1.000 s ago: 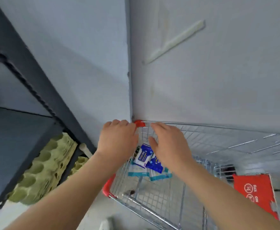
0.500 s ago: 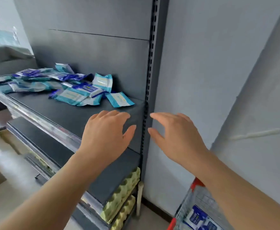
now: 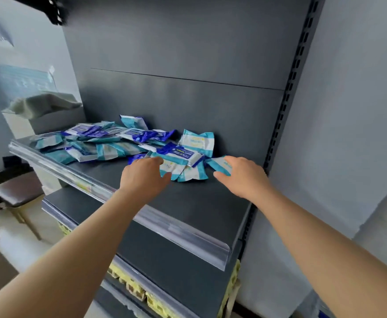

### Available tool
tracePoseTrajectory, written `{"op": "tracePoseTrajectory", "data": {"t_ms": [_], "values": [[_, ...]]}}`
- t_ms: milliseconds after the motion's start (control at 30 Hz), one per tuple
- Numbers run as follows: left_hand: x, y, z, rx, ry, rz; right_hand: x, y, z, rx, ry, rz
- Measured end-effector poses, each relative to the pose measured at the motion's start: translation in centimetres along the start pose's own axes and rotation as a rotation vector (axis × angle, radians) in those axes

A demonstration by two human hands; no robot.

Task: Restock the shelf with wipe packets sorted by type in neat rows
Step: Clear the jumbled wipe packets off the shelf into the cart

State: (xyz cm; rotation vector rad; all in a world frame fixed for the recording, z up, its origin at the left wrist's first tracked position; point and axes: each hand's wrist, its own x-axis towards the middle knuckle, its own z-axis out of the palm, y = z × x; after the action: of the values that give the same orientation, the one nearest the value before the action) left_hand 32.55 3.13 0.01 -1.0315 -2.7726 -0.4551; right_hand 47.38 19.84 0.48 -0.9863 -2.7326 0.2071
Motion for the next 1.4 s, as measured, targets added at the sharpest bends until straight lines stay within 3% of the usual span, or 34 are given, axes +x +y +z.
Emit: {"op": "tracePoseTrajectory", "data": {"t_ms": [167,333,533,700,833,1100,1167,1267,1400], "values": [[6.9,-2.4,2.1,0.070,-0.140,-0.024,5.4,1.5,2.8,-0.039,-0.076,0.137],[11.0,-3.3,3.9,-0.077,-0.264,-0.105,8.7,2.5,4.2,0.039,-0.133,0.231],[13.0,-4.6,4.1,-0.556,-0.137,-0.116,10.0,2.1,4.2,0.442,-0.018,0.295],[15.6,-3.1,4.7,-0.637,-0.142,-0.074,12.5,-0.3,3.7,0.735,0.089,0.216],[17.4,-2.2,5.5,-0.567,-0.230,-0.041,15.0,-1.7,4.7,0.685,0.123,0.283],[18.5,-6.2,4.6,-0.471,-0.200,-0.064,15.7,-2.3,2.8,0.683,0.264,0.426],[18.4,-7.5,4.5,-0.377,-0.249,-0.038,15.0,-2.5,2.4,0.749,0.178,0.487],[17.9,-8.3,5.4,-0.223,-0.288,-0.032,13.5,-3.1,3.7,0.653,-0.046,0.571],[17.2,-7.6,5.7,-0.216,-0.270,-0.030,12.1,-4.2,5.3,0.687,-0.054,0.587]]}}
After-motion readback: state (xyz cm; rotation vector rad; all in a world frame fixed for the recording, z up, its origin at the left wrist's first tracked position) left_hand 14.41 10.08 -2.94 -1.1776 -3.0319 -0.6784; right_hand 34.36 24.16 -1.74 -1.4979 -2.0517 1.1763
